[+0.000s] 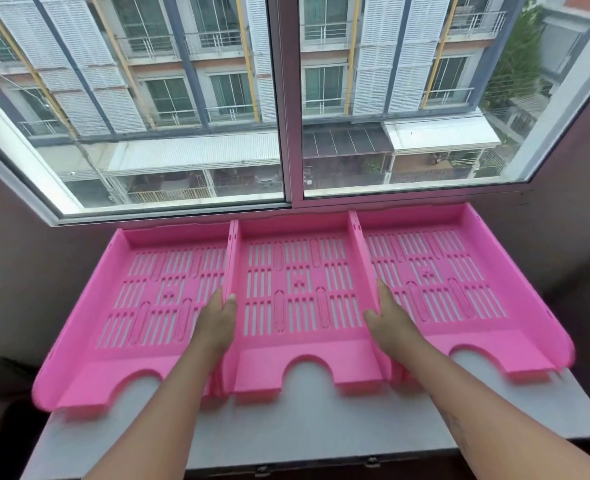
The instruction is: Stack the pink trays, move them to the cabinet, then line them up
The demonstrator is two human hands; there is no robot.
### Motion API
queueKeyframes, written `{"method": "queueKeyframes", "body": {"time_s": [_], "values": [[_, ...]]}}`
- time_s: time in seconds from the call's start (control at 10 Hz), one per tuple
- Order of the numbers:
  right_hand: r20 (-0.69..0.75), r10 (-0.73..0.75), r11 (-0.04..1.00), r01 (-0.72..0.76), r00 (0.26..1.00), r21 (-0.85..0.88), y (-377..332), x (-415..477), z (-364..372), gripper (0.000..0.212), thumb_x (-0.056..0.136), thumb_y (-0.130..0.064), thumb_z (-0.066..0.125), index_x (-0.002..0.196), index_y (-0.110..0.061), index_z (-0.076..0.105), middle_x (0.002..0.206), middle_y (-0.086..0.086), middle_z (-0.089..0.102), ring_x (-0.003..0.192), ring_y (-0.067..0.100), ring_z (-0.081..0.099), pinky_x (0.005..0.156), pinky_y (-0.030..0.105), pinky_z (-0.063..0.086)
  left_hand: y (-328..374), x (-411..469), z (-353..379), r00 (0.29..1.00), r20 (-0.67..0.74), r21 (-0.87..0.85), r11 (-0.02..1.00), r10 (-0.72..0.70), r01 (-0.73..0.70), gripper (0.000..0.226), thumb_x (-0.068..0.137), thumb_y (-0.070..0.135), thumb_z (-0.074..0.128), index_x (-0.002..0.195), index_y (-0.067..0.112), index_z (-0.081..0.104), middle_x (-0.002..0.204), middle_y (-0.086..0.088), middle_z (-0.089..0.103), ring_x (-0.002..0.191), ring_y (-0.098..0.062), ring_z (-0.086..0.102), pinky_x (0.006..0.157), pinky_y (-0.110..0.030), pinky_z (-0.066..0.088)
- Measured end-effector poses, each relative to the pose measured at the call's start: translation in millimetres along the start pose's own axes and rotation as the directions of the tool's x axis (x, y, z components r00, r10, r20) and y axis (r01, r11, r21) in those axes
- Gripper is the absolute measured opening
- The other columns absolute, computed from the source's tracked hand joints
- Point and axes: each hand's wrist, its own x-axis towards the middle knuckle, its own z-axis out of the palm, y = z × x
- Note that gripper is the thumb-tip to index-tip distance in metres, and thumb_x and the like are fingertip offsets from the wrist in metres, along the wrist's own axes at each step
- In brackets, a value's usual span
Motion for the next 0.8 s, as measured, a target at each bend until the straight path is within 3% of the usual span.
{"method": "queueKeyframes", "body": {"time_s": [0.1,0.2,0.3,0.4,0.5,0.6,0.7,0.8], "values": [[0.044,0.024,1.0,-0.024,0.999,-0.017,0,0,-4,0.072,0.103,-0.016,0.039,0.159,-0.019,-0.006,0.154,0.029,0.032,0.136,0.048,0.038,0.11,0.058,0.034,-2,2,-3,1.0,0.021,0.023,1.0,-0.015,0.014,0.055,0.106,0.03,0.032,0.155,0.011,0.016,0.162,-0.012,0.021,0.149,-0.03,0.02,0.118,-0.048,0.02],[0.06,-0.035,0.991,0.043,0.998,-0.13,0,-6,-11,0.078,0.103,-0.033,0.043,0.158,-0.02,-0.01,0.165,0.013,0.016,0.145,0.034,0.034,0.114,0.049,0.032,-5,-5,-5,1.0,0.004,0.05,0.999,0.015,-0.015,0.059,0.104,0.031,0.038,0.156,0.013,0.016,0.162,-0.01,0.023,0.148,-0.03,0.022,0.117,-0.049,0.022],[-0.049,-0.125,0.959,0.108,0.991,-0.261,2,-25,-7,0.083,0.099,-0.038,0.049,0.159,-0.021,-0.006,0.166,0.002,0.015,0.145,0.025,0.036,0.108,0.044,0.042,-16,-28,0,0.992,-0.116,0.048,0.998,0.045,-0.04,0.058,0.101,0.025,0.046,0.153,0.01,0.025,0.158,-0.01,0.033,0.145,-0.029,0.031,0.115,-0.045,0.029],[-0.132,-0.121,0.961,0.083,0.984,-0.263,19,-44,11,0.083,0.099,-0.029,0.05,0.159,-0.022,-0.006,0.163,0.002,0.025,0.121,0.025,0.06,0.085,0.038,0.058,-33,-52,10,0.986,-0.161,0.072,0.997,0.032,-0.02,0.064,0.099,0.022,0.051,0.155,0.014,0.021,0.158,-0.009,0.033,0.143,-0.03,0.037,0.113,-0.044,0.034],[-0.199,-0.122,0.98,0.086,0.972,-0.18,31,-43,25,0.076,0.1,-0.015,0.046,0.159,-0.023,-0.002,0.156,0.006,0.039,0.063,0.015,0.06,0.058,0.038,0.056,-41,-55,15,0.985,-0.16,0.103,0.993,0.065,-0.049,0.067,0.1,0.019,0.049,0.157,0.02,0.013,0.159,-0.008,0.03,0.14,-0.031,0.041,0.109,-0.045,0.04],[-0.238,-0.106,0.984,0.067,0.966,-0.164,32,-35,30,0.071,0.101,-0.009,0.043,0.159,-0.022,0.003,0.147,0.01,0.049,0.047,0.011,0.044,0.044,0.032,0.047,-37,-49,13,0.986,-0.155,0.093,0.995,0.06,-0.046,0.064,0.101,0.014,0.045,0.157,0.019,0.014,0.158,-0.009,0.033,0.139,-0.032,0.042,0.107,-0.041,0.042],[-0.234,-0.124,0.98,0.082,0.964,-0.182,31,-37,30,0.071,0.101,-0.009,0.042,0.159,-0.022,0.002,0.143,0.011,0.052,0.048,0.01,0.044,0.044,0.028,0.043,-38,-47,10,0.99,-0.129,0.079,0.995,0.063,-0.053,0.064,0.102,0.015,0.044,0.157,0.021,0.012,0.157,-0.011,0.035,0.133,-0.035,0.049,0.099,-0.04,0.049],[-0.171,-0.14,0.973,0.103,0.975,-0.207,26,-42,22,0.08,0.099,-0.023,0.051,0.159,-0.024,-0.003,0.159,0.006,0.035,0.095,0.022,0.068,0.071,0.034,0.058,-40,-48,4,0.996,-0.069,0.097,0.994,0.06,-0.053,0.069,0.1,0.021,0.048,0.157,0.02,0.009,0.161,-0.009,0.027,0.139,-0.033,0.041,0.104,-0.041,0.045]]}}
